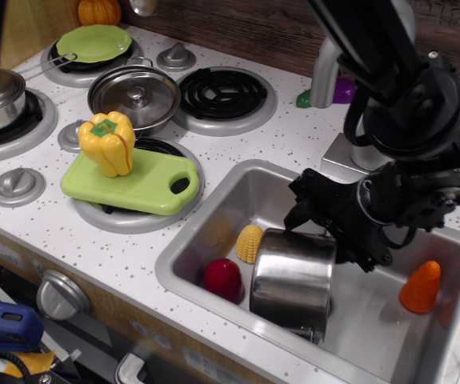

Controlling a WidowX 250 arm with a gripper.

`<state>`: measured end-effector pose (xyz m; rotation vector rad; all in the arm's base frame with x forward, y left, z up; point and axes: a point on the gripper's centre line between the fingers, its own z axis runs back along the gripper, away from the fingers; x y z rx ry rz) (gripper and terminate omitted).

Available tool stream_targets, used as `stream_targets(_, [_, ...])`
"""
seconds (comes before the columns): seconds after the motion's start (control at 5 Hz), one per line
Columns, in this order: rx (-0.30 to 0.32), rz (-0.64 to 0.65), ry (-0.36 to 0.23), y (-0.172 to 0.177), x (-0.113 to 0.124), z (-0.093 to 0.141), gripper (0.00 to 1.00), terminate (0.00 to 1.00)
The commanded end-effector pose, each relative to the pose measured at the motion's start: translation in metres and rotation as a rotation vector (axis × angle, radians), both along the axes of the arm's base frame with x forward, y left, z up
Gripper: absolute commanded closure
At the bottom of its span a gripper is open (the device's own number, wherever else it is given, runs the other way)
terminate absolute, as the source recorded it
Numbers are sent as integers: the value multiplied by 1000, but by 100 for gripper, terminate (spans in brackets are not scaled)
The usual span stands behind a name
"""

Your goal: Flip pot upright in sink

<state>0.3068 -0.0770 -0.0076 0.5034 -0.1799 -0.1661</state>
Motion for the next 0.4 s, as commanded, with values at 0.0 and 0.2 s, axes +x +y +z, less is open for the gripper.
stream_targets(0.0, [-50, 20, -82, -4, 6, 18, 0, 0])
stream_targets(0.2, [-86, 54, -108, -7, 2, 24, 0, 0])
